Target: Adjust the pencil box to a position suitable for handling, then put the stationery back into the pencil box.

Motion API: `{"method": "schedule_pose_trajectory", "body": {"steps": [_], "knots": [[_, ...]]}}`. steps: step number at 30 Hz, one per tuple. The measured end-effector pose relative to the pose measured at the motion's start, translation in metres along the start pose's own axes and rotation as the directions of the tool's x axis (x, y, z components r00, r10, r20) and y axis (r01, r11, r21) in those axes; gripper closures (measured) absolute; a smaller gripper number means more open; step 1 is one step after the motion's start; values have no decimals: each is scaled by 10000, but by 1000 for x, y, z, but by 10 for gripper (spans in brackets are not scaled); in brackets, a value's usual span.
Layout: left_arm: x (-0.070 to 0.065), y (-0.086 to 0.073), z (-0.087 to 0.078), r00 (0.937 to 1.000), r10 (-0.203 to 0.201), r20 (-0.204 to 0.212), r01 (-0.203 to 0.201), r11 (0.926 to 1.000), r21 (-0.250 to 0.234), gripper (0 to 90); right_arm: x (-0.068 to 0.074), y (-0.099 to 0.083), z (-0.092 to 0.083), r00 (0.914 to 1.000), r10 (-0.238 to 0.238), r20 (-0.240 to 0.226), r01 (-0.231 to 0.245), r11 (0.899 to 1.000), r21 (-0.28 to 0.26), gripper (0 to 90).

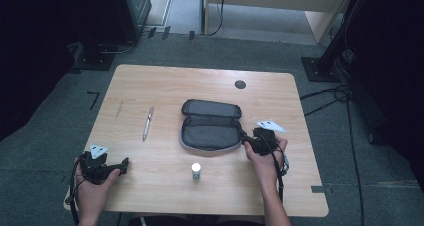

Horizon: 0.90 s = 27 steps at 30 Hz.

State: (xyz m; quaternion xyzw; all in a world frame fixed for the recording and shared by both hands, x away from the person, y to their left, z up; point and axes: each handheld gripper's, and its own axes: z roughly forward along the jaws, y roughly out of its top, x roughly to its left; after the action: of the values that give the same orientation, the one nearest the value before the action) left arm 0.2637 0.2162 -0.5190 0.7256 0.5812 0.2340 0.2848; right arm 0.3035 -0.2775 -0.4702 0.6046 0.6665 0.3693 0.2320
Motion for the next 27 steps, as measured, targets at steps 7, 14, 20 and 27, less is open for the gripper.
{"method": "schedule_pose_trajectory", "body": {"steps": [7, 14, 20, 27], "knots": [[0, 0, 0, 10000, -4, -1, 4, 10000, -4, 0, -16, -17, -21, 9940, 515, 969, -518, 9987, 14, 162], [0, 0, 0, 10000, -5, 0, 5, 10000, -4, 0, -21, -36, -25, 9895, 863, 1159, -912, 9951, 372, 119], [0, 0, 0, 10000, -2, 0, 2, 10000, -3, 0, -14, -49, -21, 9887, 813, 1261, -897, 9940, 621, 108], [-1, 0, 0, 10000, 4, -7, -4, 10000, 18, 0, -7, -53, -10, 9873, 604, 1468, -738, 9934, 877, 135]]}}
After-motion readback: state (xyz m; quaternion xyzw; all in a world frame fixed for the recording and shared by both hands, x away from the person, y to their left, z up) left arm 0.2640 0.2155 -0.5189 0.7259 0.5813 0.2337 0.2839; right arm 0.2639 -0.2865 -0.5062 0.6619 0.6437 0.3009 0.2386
